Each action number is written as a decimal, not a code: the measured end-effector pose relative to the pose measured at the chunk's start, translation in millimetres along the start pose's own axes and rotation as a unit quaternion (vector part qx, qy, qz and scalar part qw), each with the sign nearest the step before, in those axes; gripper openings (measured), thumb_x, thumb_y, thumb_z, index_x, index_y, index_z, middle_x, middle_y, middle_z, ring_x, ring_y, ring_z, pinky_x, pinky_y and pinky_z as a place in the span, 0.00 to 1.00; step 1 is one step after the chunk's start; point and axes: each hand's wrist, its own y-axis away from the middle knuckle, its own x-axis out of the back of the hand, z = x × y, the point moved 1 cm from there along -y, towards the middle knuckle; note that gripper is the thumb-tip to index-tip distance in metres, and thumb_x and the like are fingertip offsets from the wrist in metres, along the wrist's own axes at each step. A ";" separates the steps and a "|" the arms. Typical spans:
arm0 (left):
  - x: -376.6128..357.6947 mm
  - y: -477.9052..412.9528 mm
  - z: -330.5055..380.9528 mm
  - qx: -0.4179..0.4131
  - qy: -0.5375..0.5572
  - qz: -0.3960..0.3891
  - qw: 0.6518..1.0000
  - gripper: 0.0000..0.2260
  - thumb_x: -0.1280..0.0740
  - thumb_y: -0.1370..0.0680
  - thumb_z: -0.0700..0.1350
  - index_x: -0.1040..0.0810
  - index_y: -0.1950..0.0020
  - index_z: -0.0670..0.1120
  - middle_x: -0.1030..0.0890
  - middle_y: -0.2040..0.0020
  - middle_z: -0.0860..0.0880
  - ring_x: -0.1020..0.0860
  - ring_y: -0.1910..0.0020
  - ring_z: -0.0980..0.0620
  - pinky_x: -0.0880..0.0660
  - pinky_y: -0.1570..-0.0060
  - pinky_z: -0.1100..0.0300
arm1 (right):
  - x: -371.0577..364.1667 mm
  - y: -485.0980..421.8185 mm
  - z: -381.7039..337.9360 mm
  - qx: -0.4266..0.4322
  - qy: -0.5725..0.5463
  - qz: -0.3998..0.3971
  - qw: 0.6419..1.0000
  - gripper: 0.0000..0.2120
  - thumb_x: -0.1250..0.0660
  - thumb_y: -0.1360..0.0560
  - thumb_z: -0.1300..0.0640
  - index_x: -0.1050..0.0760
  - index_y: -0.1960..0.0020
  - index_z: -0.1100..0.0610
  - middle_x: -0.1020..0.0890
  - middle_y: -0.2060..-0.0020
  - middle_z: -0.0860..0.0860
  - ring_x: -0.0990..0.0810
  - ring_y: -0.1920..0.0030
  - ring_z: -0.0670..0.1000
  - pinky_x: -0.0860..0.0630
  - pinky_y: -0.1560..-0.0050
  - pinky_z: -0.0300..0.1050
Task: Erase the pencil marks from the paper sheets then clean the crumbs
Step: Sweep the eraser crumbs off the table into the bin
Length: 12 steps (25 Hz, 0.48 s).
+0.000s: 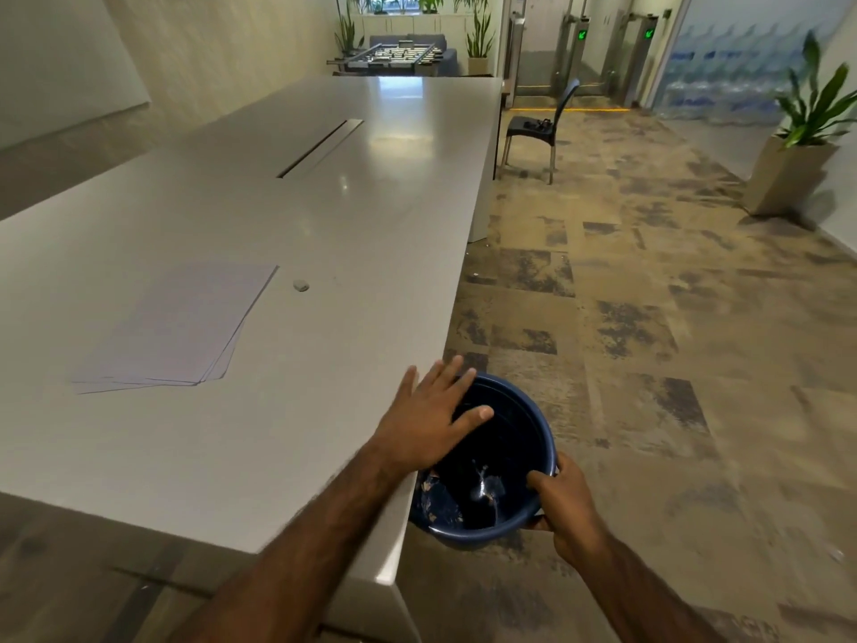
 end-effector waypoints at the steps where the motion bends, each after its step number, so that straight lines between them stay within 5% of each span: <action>1: 7.8 -9.9 -12.0 -0.011 -0.009 0.031 0.999 0.41 0.62 0.21 0.76 0.51 0.15 0.54 0.60 0.17 0.54 0.60 0.16 0.50 0.67 0.22 0.48 | 0.1 -0.5 -0.6 0.000 -0.002 -0.004 1.000 0.20 0.38 0.24 0.71 0.24 0.38 0.52 0.15 0.52 0.58 0.13 0.60 0.61 0.15 0.65 0.63; 3: 28.1 -32.1 -56.5 0.069 -0.055 0.093 0.992 0.39 0.59 0.19 0.72 0.49 0.15 0.50 0.56 0.15 0.49 0.57 0.16 0.48 0.63 0.20 0.46 | 1.4 -3.0 -3.2 0.001 -0.003 -0.010 1.000 0.21 0.38 0.24 0.71 0.25 0.37 0.52 0.15 0.52 0.59 0.13 0.61 0.61 0.15 0.65 0.62; 7: 50.3 -53.7 -136.7 0.268 -0.061 0.074 0.959 0.40 0.53 0.16 0.67 0.50 0.16 0.38 0.51 0.15 0.37 0.51 0.16 0.40 0.55 0.19 0.42 | 2.4 -11.1 -9.5 0.002 -0.007 -0.010 1.000 0.21 0.37 0.24 0.71 0.26 0.37 0.52 0.15 0.51 0.59 0.13 0.59 0.62 0.15 0.63 0.65; 12: 34.0 -67.6 -112.1 0.158 -0.030 0.039 0.986 0.40 0.53 0.16 0.68 0.53 0.15 0.41 0.53 0.15 0.39 0.54 0.16 0.41 0.56 0.18 0.45 | 1.0 -22.4 -13.9 0.003 -0.008 -0.010 1.000 0.21 0.38 0.24 0.71 0.26 0.37 0.52 0.15 0.51 0.60 0.13 0.59 0.63 0.17 0.61 0.70</action>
